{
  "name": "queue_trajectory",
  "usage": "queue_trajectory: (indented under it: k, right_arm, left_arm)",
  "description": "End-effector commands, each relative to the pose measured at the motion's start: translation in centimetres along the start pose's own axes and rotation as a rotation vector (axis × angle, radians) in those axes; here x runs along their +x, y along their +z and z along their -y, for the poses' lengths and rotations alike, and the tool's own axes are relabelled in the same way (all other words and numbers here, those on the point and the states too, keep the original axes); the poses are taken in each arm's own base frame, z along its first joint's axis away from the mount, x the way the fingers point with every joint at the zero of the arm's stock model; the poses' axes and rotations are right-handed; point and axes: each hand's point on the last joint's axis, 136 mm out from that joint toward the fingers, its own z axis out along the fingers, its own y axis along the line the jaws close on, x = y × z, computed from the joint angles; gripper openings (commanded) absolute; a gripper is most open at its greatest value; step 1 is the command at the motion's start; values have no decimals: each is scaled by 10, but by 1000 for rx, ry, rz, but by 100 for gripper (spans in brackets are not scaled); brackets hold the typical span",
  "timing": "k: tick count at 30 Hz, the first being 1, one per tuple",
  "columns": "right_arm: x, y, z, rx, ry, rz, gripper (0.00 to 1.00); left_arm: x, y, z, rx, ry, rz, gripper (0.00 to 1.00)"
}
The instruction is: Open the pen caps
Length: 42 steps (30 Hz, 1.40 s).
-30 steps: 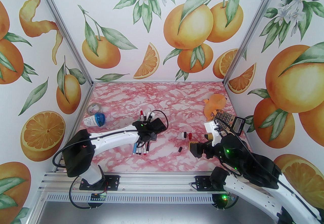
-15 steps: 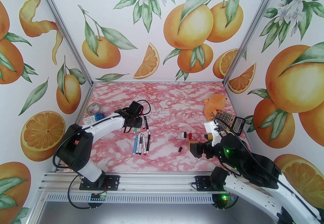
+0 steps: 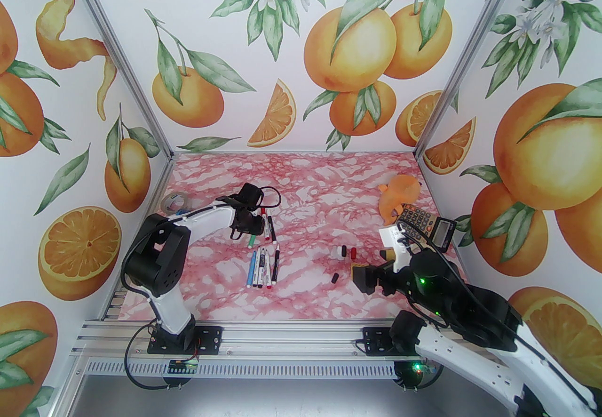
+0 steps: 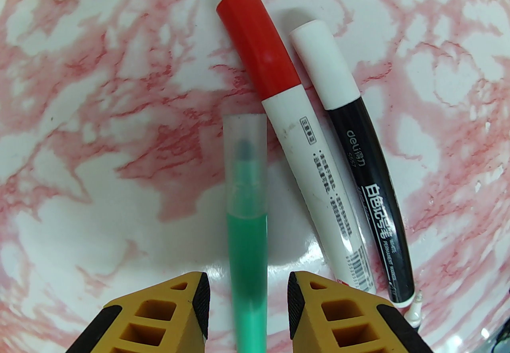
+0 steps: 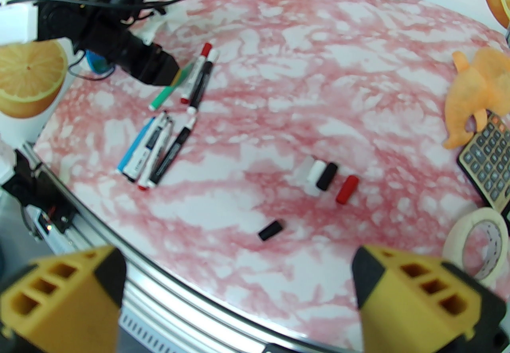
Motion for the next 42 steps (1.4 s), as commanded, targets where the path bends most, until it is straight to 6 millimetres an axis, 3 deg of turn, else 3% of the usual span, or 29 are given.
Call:
queue_trajectory:
  k: [1, 8, 15, 19, 25, 31, 36, 42]
  right_arm:
    - [3, 5, -1, 2, -12, -23, 100]
    - [3, 5, 0, 7, -12, -24, 100]
    - [4, 6, 0, 8, -10, -26, 100]
    - [3, 6, 0, 10, -10, -24, 100]
    - [-4, 5, 1, 33, 8, -20, 100]
    - [-28, 19, -10, 3, 153, 67, 98]
    - [-51, 37, -24, -38, 274, 127, 90]
    - [-74, 52, -26, -37, 362, 165, 81]
  left_arm:
    - [-7, 4, 4, 26, 28, -8, 36]
    - [-2, 11, 1, 4, 35, -35, 29]
    - [1, 11, -21, -117, 35, -58, 21]
    - [-5, 2, -20, -119, 38, -43, 16]
    - [-21, -32, -12, -77, 60, 6, 15]
    - [-41, -79, 29, 149, 122, 96, 14]
    - [-54, -120, 85, 391, 247, 171, 12]
    - [-57, -155, 155, 634, 400, 241, 11]
